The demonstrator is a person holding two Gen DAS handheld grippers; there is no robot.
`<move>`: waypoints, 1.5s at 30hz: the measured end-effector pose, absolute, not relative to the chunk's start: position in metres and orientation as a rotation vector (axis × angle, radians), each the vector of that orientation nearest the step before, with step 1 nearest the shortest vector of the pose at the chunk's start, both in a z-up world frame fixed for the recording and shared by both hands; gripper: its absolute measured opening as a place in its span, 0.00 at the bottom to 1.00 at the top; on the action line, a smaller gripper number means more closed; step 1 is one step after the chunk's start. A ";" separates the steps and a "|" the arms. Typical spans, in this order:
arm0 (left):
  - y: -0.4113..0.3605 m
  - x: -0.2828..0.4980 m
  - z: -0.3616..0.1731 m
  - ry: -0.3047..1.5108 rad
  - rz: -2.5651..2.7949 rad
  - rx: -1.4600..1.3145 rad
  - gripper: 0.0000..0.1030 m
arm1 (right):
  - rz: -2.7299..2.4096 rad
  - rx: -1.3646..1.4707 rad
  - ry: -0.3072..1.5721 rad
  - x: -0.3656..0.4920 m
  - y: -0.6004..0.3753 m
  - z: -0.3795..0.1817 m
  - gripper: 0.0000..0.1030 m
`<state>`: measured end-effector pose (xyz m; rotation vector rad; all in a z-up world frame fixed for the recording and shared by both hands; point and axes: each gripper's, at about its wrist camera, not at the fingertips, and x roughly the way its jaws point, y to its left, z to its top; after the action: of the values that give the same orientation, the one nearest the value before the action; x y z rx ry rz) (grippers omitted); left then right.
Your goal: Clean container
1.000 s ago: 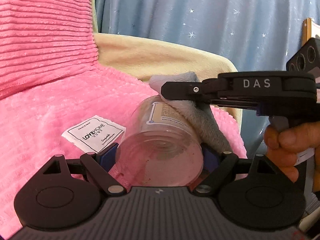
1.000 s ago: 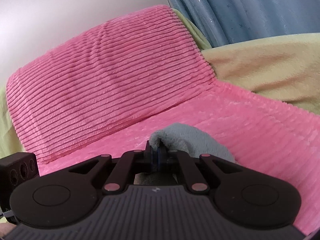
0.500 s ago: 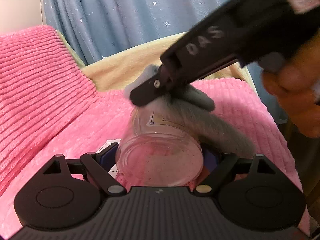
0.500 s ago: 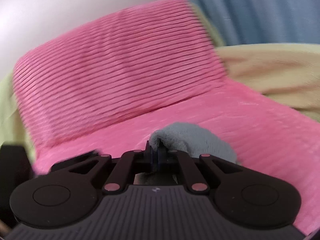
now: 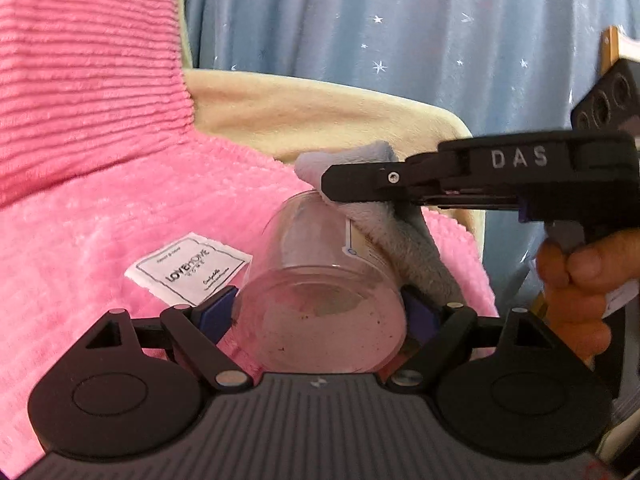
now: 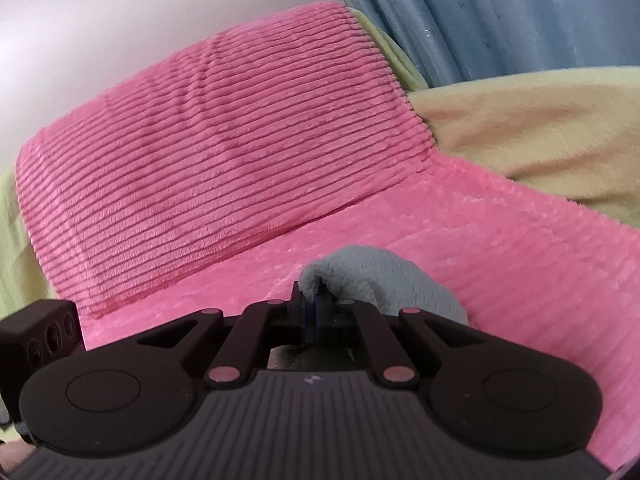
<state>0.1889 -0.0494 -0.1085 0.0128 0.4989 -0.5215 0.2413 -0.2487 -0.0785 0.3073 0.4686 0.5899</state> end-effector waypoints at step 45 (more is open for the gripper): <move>-0.077 0.175 -0.107 0.413 -0.498 0.246 0.83 | 0.604 0.219 0.439 0.230 -0.242 -0.076 0.02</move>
<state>0.1746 -0.0769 -0.1074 0.2456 0.4134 -0.4976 0.2299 -0.2416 -0.0763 0.2193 0.4389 0.6045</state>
